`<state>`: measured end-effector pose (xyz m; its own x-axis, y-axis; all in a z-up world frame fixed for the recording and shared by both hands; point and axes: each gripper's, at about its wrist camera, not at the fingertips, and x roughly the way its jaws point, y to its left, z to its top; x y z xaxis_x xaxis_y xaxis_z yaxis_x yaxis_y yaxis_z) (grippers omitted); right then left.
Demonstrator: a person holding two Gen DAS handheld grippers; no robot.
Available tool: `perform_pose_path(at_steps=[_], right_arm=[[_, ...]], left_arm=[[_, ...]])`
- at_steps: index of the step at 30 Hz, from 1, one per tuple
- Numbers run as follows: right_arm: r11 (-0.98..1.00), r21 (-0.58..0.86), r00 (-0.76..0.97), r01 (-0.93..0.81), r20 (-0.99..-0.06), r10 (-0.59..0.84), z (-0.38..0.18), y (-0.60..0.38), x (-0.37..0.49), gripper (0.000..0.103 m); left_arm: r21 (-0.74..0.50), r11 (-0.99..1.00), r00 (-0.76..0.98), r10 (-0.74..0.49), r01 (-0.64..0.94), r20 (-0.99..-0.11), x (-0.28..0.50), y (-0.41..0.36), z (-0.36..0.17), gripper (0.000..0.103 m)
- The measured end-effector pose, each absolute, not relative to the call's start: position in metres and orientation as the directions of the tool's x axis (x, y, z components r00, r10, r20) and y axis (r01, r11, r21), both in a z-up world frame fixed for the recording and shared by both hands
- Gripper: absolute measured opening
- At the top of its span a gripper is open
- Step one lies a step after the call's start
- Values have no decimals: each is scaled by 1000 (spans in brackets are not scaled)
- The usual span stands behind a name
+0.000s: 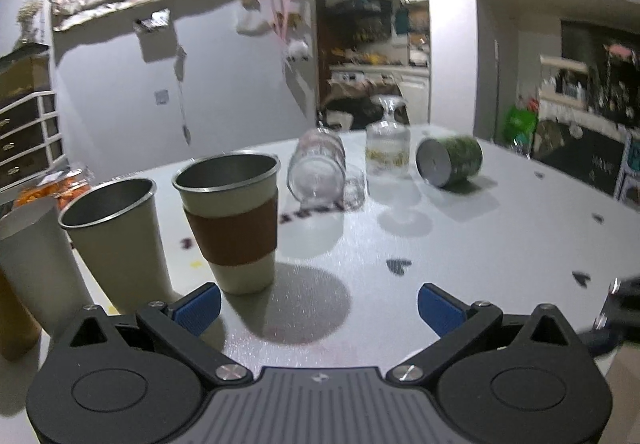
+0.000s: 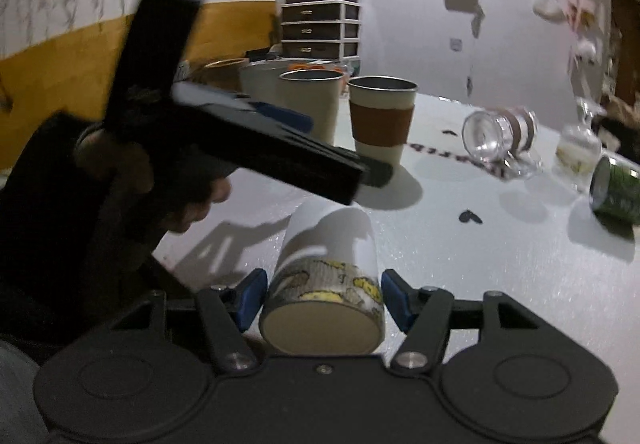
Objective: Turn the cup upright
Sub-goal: 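Lift the white cup with the right gripper toward the left gripper, then grasp the white cup's base with the left gripper while the right gripper releases it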
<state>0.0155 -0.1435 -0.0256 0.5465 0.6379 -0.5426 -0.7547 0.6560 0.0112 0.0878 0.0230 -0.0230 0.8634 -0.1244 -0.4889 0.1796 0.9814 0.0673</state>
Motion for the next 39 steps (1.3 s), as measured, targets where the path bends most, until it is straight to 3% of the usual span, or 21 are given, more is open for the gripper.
perform_pose_path(at_steps=[5,17,25,27,35,39], right_arm=[[711,-29,608,-702,-543,579,-29,-155,9,76],[865,66,731,-497,-505,458,-40,-195,37,75],[866,163,729,-473,-479,488,-44,-200,44,75],[865,170,728,-472,-479,491,-45,-201,44,75],[856,197,715,-478,-480,509,-51,-199,44,75],[854,207,715,-477,-475,514,-53,-200,44,74]], left_arm=[[39,979,844,-154,202,-514,74,30,-26,103],[-113,974,771,-226,198,-596,59,44,-31,103],[-439,885,636,-430,156,-641,89,45,-18,102],[-487,862,578,-470,138,-668,103,37,-20,94],[-497,861,465,-484,106,-741,140,6,-41,84],[-503,858,463,-489,103,-739,141,5,-39,66]])
